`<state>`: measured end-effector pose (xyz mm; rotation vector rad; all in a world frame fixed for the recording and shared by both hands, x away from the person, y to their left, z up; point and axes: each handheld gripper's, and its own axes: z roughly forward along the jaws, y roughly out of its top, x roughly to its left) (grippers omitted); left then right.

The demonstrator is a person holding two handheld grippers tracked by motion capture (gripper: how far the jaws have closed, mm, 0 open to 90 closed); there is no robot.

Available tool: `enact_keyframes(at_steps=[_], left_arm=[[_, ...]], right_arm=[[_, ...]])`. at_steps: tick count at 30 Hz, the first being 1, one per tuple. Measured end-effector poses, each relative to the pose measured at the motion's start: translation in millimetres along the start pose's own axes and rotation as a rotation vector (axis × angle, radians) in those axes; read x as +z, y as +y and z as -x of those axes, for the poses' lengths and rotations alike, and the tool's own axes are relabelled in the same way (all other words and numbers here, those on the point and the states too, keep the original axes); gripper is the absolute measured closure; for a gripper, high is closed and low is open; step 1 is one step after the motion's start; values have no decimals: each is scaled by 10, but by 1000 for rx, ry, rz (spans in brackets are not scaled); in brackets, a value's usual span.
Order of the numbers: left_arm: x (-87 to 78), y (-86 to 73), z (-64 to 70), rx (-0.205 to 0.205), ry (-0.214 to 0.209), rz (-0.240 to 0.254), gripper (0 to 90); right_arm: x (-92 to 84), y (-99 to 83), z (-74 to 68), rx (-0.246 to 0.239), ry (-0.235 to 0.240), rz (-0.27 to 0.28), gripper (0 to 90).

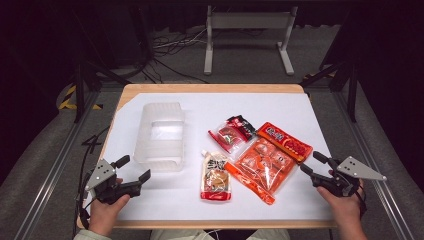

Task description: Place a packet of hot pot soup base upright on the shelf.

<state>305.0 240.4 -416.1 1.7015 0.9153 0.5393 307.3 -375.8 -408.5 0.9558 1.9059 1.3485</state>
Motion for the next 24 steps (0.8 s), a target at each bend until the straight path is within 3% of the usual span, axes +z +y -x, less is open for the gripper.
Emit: enact_keyframes(at_steps=[4, 13, 18, 24], left_arm=[[-25, 15, 23, 50, 30, 21, 162], [-38, 29, 27, 21, 29, 53, 133], [-30, 33, 10, -6, 5, 65, 133], [-34, 49, 59, 21, 19, 97, 186]], right_arm=[[24, 66, 18, -9, 1, -5, 361], [81, 223, 133, 27, -5, -13, 352], [153, 288, 253, 64, -9, -42, 340], [243, 335, 453, 128, -12, -31, 334]])
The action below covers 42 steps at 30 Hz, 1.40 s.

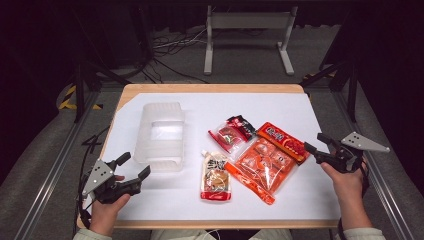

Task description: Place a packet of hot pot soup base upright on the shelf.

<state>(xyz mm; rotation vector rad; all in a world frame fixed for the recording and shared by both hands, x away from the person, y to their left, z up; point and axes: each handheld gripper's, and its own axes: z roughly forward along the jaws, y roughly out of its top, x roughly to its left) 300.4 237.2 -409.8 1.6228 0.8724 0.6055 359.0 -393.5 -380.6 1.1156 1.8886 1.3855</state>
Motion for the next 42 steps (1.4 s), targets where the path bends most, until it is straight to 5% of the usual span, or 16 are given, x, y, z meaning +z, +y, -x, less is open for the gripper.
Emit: enact_keyframes(at_steps=[10, 14, 17, 30, 42], left_arm=[[38, -15, 54, 45, -21, 9, 154], [62, -15, 92, 75, -26, 9, 141], [71, -13, 113, 86, -33, 21, 134], [117, -6, 138, 107, -46, -2, 123], [135, -7, 173, 128, -60, -21, 128]], right_arm=[[89, 21, 124, 8, 19, -15, 363], [125, -11, 157, -2, -13, -37, 373], [165, -74, 167, -38, -117, -69, 360], [357, -285, 233, -18, -166, -235, 292], [477, -367, 267, 65, -77, -322, 317]])
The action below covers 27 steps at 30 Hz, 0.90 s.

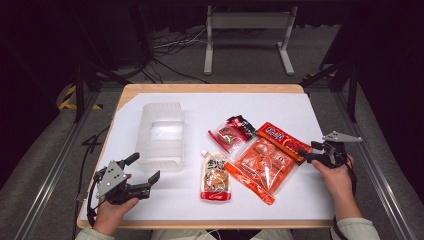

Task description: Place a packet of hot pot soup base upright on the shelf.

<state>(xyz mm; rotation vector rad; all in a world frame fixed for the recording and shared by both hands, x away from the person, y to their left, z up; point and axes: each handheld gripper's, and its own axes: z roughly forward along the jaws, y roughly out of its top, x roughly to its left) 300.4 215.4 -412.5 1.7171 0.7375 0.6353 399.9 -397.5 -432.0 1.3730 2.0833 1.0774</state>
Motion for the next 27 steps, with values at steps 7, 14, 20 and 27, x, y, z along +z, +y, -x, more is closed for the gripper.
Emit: enact_keyframes(at_steps=[7, 14, 20, 27], left_arm=[[23, 0, 24, 13, -19, -20, 130], [78, 57, 122, 37, -59, -33, 135], [108, 69, 167, 49, -76, -38, 133], [112, 59, 148, 37, -68, -36, 118]], right_arm=[[19, -3, 20, 32, 22, -21, 349], [17, 52, -22, 52, 96, -34, 463], [15, 74, -52, 40, 45, -27, 384], [50, 5, 103, 103, 4, -39, 283]])
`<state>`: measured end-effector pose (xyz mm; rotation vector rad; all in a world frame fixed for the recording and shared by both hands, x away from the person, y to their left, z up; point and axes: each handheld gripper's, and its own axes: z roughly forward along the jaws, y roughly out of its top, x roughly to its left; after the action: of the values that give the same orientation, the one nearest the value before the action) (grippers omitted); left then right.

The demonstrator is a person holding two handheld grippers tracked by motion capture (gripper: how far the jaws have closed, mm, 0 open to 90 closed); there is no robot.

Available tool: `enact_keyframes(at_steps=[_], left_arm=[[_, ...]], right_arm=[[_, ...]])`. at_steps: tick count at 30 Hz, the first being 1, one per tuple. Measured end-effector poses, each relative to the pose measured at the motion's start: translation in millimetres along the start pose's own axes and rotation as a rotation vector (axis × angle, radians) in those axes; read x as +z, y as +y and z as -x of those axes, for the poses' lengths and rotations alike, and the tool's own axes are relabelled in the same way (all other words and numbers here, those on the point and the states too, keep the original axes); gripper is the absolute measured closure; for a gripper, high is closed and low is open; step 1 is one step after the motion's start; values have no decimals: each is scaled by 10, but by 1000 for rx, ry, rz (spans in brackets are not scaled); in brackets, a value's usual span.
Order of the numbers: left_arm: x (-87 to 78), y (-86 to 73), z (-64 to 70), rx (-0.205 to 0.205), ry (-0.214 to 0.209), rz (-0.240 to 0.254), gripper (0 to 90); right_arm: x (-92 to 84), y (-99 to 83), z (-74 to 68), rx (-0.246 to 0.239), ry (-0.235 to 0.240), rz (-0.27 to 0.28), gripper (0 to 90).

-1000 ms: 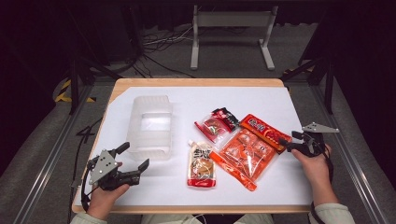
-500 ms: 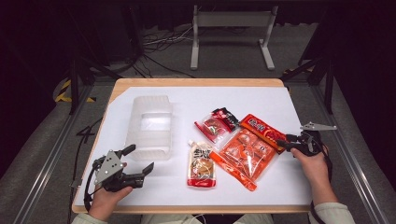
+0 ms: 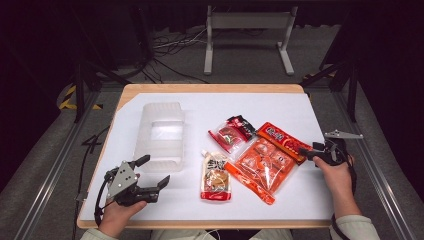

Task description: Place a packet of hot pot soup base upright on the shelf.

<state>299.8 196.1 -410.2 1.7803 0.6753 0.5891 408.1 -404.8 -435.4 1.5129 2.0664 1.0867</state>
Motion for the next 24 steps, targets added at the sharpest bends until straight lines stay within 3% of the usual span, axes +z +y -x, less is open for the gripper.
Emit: enact_keyframes(at_steps=[6, 8, 9, 11, 13, 20, 24], left_arm=[[18, 7, 10, 1, 10, 2, 113], [29, 15, 5, 1, -11, -8, 144], [61, 22, 16, 3, -35, -18, 144], [72, 24, 31, 6, -38, -19, 144], [75, 34, 51, 21, -37, -18, 145], [60, 53, 48, 12, -15, 3, 131], [55, 53, 42, -1, -20, -10, 131]], right_arm=[[4, 20, -44, 8, 41, -3, 333], [-20, 29, -47, 17, 51, 11, 354], [-77, 50, -50, 32, 82, 36, 411], [-90, 58, -61, 30, 97, 44, 423], [-98, 74, -102, 8, 104, 45, 433], [-50, 110, -194, -58, 166, 27, 476], [-19, 130, -180, -62, 187, 25, 482]])
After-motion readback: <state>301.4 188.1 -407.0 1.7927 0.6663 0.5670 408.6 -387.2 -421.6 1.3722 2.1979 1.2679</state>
